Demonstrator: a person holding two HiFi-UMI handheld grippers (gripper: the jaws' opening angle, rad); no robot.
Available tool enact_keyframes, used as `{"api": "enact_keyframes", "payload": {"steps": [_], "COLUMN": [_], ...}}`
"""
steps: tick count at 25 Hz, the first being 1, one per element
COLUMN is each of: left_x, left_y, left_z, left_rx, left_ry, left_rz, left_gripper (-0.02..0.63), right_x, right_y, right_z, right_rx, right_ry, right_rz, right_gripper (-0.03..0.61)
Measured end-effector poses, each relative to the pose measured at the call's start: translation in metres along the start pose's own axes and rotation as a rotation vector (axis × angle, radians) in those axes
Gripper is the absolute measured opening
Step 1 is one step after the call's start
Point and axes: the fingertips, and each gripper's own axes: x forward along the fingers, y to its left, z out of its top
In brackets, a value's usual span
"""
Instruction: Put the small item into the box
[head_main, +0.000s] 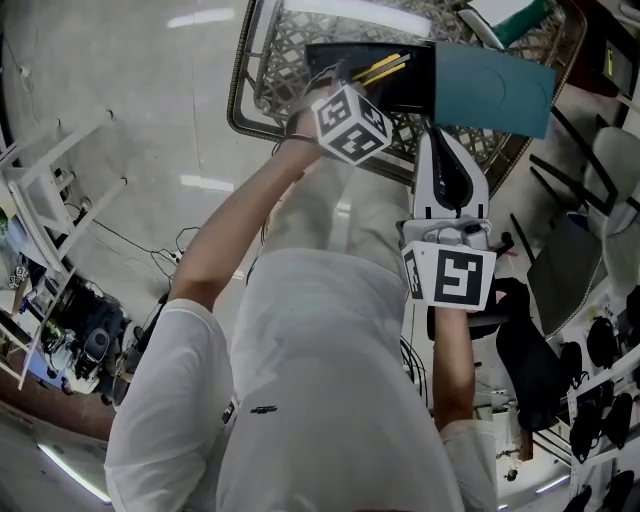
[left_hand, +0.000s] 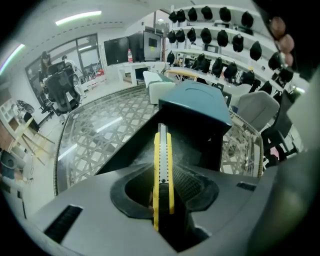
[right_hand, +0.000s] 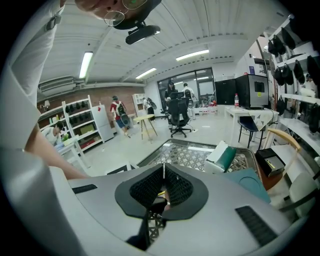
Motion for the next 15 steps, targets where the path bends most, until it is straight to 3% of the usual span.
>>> {"api": "enact_keyframes", "payload": {"steps": [6, 15], "left_x": [0.0077, 0.0064], "left_y": [-0.0003, -0.0016], "left_z": [-0.0066, -0.0057], "left_rx": [-0.015, -0.01], "left_ry": [0.057, 0.051], "left_rz": [-0.022, -0.022], "left_gripper": [0.112, 0.112], "right_x": [-0.0002, -0.0021], "right_y": [-0.0037, -0.0027], "right_z": [0.0015, 0.0013], "right_rx": [0.003, 0.007], "right_ry": [0.001, -0.003], "right_rz": [-0.006, -0.003], "right_gripper": [0.005, 0.005]}}
